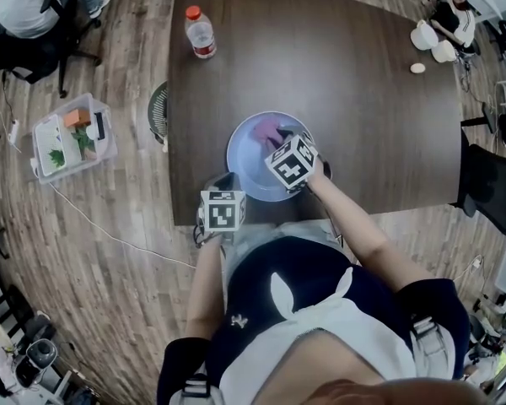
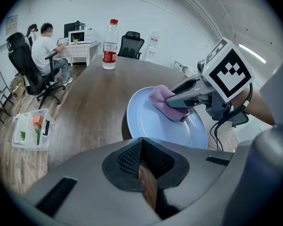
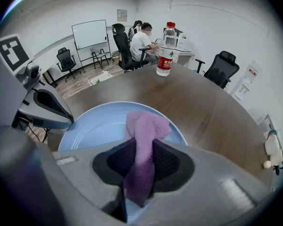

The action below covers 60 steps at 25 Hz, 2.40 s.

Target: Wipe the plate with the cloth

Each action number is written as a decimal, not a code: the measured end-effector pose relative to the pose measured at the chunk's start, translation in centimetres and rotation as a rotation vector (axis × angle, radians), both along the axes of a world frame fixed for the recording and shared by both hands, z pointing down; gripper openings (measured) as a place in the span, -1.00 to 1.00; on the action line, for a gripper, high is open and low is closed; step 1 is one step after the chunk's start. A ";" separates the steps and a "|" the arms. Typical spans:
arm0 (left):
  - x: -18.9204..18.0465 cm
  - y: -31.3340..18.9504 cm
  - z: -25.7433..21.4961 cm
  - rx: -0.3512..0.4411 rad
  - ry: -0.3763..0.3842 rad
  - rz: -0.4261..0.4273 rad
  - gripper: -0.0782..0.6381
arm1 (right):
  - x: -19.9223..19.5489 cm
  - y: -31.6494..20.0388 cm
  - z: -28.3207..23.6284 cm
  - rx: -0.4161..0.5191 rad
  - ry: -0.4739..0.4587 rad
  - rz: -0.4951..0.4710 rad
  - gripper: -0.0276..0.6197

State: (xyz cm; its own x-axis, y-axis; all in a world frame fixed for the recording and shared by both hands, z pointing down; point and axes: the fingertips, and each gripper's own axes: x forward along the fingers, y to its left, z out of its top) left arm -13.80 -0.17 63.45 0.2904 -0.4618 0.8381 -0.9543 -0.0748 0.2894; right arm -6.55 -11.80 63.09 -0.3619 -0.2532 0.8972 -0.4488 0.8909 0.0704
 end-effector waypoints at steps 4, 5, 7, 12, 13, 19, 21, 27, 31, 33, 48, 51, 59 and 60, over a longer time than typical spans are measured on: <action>0.2 0.0 0.4 -0.004 0.001 0.000 -0.77 | 0.0 -0.1 0.5 -0.006 0.003 0.003 -0.58; 0.2 0.0 0.4 -0.001 0.003 -0.002 -0.78 | 0.0 -0.1 0.6 -0.008 0.004 0.005 -0.58; 0.2 0.0 0.3 0.005 0.011 -0.003 -0.77 | 0.0 -0.1 0.7 -0.013 0.006 0.009 -0.58; 0.1 0.0 0.5 0.010 0.018 -0.005 -0.77 | -0.3 0.0 1.0 -0.018 -0.002 0.020 -0.58; 0.1 -0.1 0.5 0.011 0.017 -0.005 -0.77 | -0.4 0.0 1.1 -0.018 -0.004 0.018 -0.58; 0.1 0.1 0.6 0.027 0.029 -0.022 -0.77 | -1.2 0.6 1.3 -0.024 -0.011 0.008 -0.58; 0.0 0.2 0.6 0.034 0.047 -0.040 -0.77 | -1.5 0.8 1.3 -0.026 -0.015 0.000 -0.58; -0.1 0.0 0.4 0.035 0.064 -0.050 -0.77 | -2.7 1.7 1.2 -0.033 -0.025 -0.029 -0.58; -0.1 0.1 0.4 0.038 0.062 -0.051 -0.77 | -3.4 2.5 1.2 -0.039 -0.035 -0.046 -0.58; -0.1 0.1 0.5 0.042 0.060 -0.052 -0.77 | -3.9 3.1 1.2 -0.034 -0.039 -0.069 -0.58; -0.2 0.4 0.8 0.043 0.057 -0.061 -0.77 | -5.5 7.6 1.5 -0.081 -0.079 -0.227 -0.58; 0.0 0.4 0.7 0.042 0.060 -0.067 -0.77 | -5.2 8.1 1.4 -0.096 -0.081 -0.249 -0.58; 0.2 0.6 0.5 0.040 0.049 -0.057 -0.77 | -4.8 7.8 1.3 -0.091 -0.064 -0.270 -0.58; 0.2 0.6 0.4 0.039 0.047 -0.055 -0.77 | -4.7 7.6 1.4 -0.093 -0.064 -0.266 -0.58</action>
State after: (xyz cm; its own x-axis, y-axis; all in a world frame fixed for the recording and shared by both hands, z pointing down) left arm -13.64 0.38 63.89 0.3022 -0.5104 0.8051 -0.9428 -0.0351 0.3316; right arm -11.27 -4.21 64.47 -0.4609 -0.0593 0.8855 -0.1994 0.9792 -0.0382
